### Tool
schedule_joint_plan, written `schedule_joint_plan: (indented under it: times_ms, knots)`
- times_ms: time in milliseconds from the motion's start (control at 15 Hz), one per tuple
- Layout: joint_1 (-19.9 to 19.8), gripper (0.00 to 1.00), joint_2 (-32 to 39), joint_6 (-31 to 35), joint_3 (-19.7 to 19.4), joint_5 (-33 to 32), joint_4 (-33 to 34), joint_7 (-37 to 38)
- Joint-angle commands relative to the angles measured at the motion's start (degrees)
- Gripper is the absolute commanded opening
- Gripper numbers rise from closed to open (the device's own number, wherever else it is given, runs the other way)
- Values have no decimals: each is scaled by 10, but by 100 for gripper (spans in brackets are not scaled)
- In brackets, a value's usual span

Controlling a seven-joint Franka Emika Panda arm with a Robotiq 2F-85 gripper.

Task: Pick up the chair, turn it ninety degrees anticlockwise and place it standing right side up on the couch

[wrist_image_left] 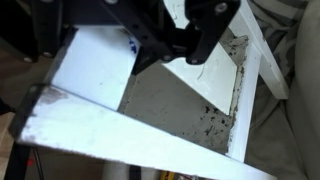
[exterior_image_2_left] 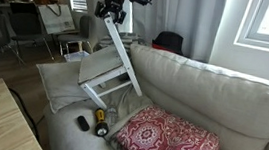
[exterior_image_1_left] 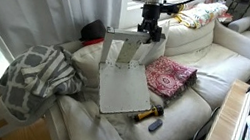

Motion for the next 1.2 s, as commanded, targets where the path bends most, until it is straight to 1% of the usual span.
schedule_joint_plan:
  times_ms: [0,200,400,600,733,867,1000,1133]
  knots:
    - [15,6,3,-13,-13,-37,15,-25]
    - [27,6,16,-34,-12,-104,40,-39]
    - [40,6,19,-33,-4,-141,60,-48]
    - [52,6,13,-48,-1,-174,83,-59]
    - [58,6,12,-58,-1,-194,102,-82]
    - [63,6,24,-56,1,-209,114,-119]
    - [67,6,40,-49,3,-209,115,-148]
    - [68,6,51,-58,1,-209,117,-164]
